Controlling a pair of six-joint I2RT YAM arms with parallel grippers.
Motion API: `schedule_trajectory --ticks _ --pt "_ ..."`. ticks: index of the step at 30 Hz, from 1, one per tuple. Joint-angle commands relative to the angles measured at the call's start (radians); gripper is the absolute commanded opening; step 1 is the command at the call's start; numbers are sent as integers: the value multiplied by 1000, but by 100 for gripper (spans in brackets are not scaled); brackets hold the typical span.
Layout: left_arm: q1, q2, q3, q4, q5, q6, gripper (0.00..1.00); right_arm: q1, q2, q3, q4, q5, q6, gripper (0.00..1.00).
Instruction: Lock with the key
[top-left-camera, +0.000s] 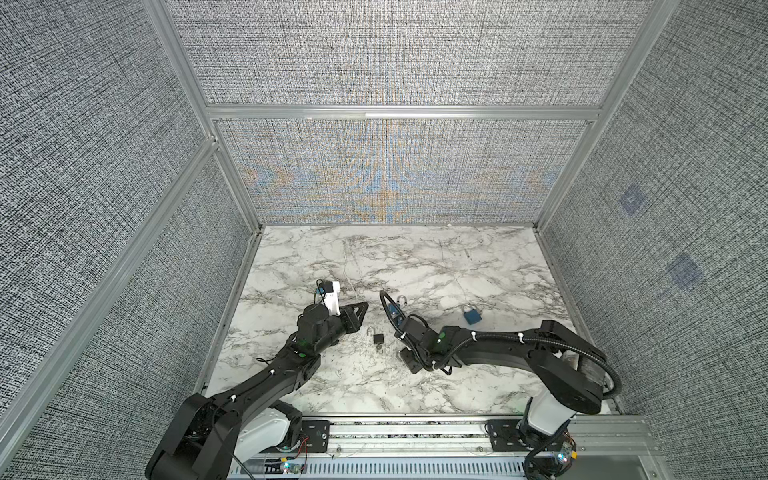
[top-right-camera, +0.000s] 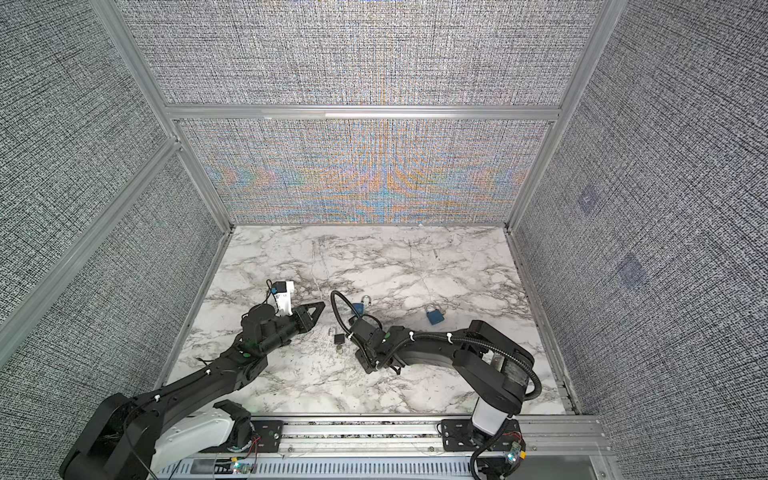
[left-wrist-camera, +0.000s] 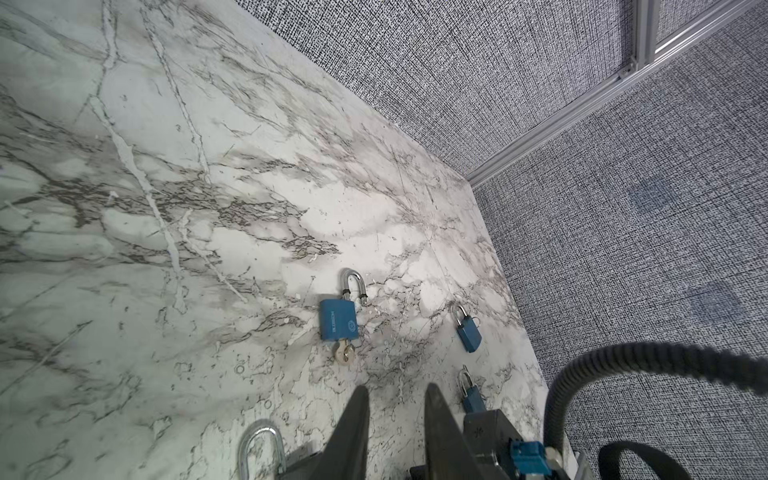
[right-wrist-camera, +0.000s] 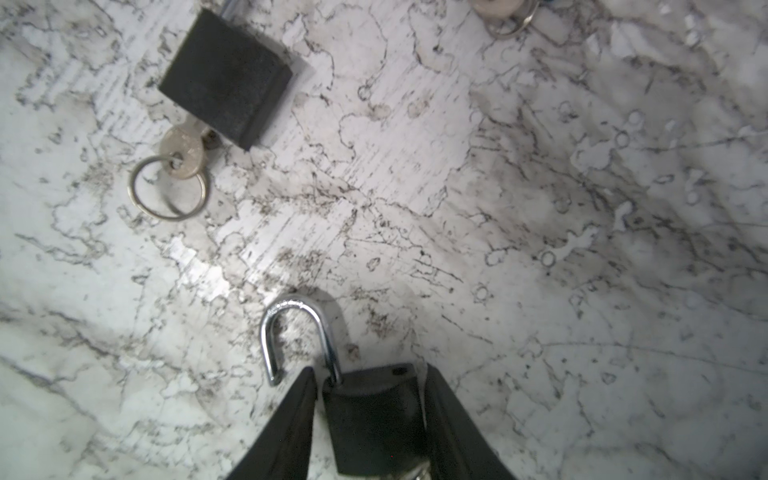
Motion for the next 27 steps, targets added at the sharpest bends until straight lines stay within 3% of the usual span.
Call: schedule_trajectory --ticks 1,21,27 --pt "2 0 7 3 -4 14 26 1 -1 -4 -100 12 7 43" --pt "3 -4 20 -17 -5 22 26 2 5 3 -87 -13 3 43" --pt "4 -3 28 -21 -7 27 26 2 5 6 -92 -13 4 39"
